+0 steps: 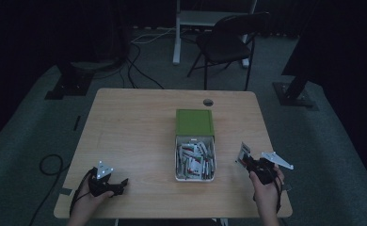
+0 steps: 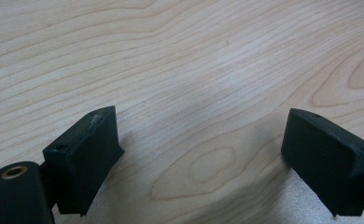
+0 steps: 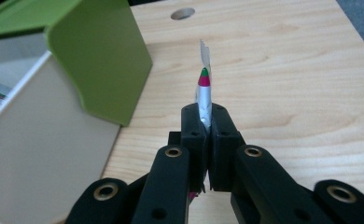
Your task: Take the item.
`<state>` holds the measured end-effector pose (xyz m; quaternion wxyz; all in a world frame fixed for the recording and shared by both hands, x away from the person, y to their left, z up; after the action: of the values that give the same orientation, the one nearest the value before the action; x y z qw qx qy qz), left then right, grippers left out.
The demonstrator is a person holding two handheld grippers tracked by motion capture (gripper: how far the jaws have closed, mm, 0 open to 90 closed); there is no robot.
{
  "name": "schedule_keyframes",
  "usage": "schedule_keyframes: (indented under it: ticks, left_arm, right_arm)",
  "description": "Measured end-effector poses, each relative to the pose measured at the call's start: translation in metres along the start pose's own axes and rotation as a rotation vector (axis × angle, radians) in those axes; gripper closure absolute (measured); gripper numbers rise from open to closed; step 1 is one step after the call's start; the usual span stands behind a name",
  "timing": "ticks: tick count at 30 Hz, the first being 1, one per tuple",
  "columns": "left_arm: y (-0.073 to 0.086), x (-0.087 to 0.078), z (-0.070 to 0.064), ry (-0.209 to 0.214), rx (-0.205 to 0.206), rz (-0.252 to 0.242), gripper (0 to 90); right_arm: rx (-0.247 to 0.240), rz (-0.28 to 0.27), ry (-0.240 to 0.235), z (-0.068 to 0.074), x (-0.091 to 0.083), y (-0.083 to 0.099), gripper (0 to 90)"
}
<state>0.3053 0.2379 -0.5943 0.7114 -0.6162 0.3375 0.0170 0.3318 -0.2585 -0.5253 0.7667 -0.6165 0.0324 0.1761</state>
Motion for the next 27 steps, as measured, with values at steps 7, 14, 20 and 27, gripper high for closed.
schedule_keyframes:
  ticks: [7,14,20,27]
  left_arm:
    - [0.0,0.0,0.0,0.0,0.0,0.0,12.0]
    - [0.0,0.0,0.0,-0.001,0.0,0.0,12.0]
    - [0.0,0.0,0.0,-0.001,0.0,0.0,12.1]
    - [0.0,0.0,0.0,-0.001,0.0,0.0,12.1]
  right_arm:
    - [0.034,0.025,0.003,-0.013,0.003,0.013,86.8]
    - [0.051,0.052,0.022,-0.025,0.003,0.019,86.8]
    - [0.069,0.068,0.032,-0.035,0.003,0.025,86.6]
    - [0.083,0.081,0.04,-0.045,0.003,0.028,84.2]
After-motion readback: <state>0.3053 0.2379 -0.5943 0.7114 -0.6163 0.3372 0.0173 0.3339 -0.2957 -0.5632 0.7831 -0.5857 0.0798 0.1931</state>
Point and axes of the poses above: each handheld gripper's, and its own axes: x roughly forward along the jaws, y roughly out of its underside, z roughly to its left, the point moved 6 cm from there along x, roughly forward along the jaws, and after that the axes turned 15 degrees about -z, right-handed, at the moved point
